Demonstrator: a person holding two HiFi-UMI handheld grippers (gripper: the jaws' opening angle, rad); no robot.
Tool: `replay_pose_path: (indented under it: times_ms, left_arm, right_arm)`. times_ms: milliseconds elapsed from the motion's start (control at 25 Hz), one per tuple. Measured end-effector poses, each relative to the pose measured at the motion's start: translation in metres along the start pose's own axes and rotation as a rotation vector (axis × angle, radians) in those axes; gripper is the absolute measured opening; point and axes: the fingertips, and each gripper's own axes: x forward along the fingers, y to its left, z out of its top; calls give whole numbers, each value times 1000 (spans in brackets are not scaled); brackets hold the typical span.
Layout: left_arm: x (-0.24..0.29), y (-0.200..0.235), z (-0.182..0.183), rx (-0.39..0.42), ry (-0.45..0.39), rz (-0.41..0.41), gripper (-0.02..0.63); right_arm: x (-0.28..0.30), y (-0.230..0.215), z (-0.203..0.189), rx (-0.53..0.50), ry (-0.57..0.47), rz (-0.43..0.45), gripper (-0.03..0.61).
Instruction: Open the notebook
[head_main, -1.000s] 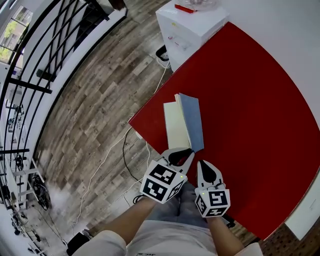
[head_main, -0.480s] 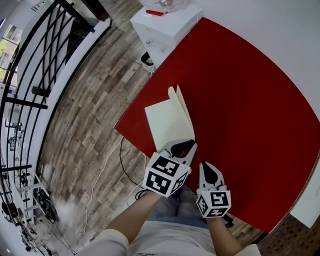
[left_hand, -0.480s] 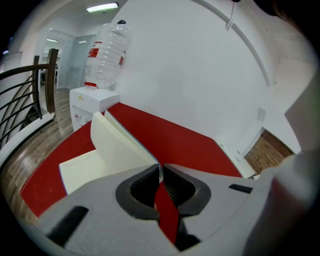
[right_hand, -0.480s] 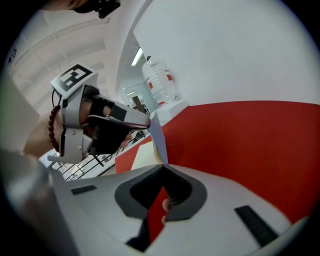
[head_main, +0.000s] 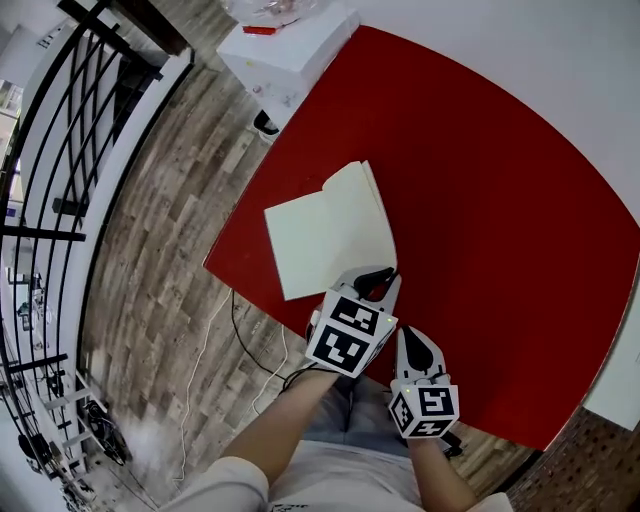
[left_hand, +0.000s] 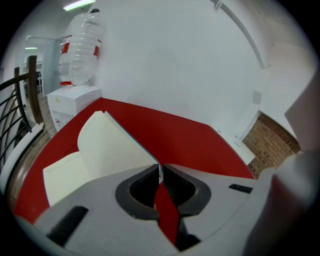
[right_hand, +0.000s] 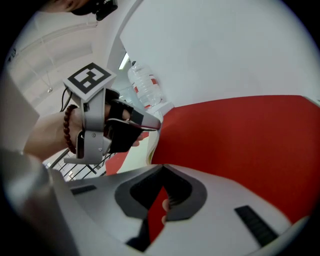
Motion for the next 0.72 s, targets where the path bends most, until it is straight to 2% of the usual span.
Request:
replay_pose_path:
  times_ms: [160,280,560,720]
  left_arm:
    - [32,-11,-34,88,123,4,34]
    - [48,-14,-59,116,191,16,34]
    - [70,-17,-92,158,294,54,34]
    - [74,-15,-101,173,317,63,35]
  right_arm:
    - [-9,-21,-1,22,-5,-44,6]
    - [-17,-37,-3,44,-6,-76,6]
    - [-32,-54,-8,68,-13,-99,6]
    - [-33,-54,-13,76,-9,-95,6]
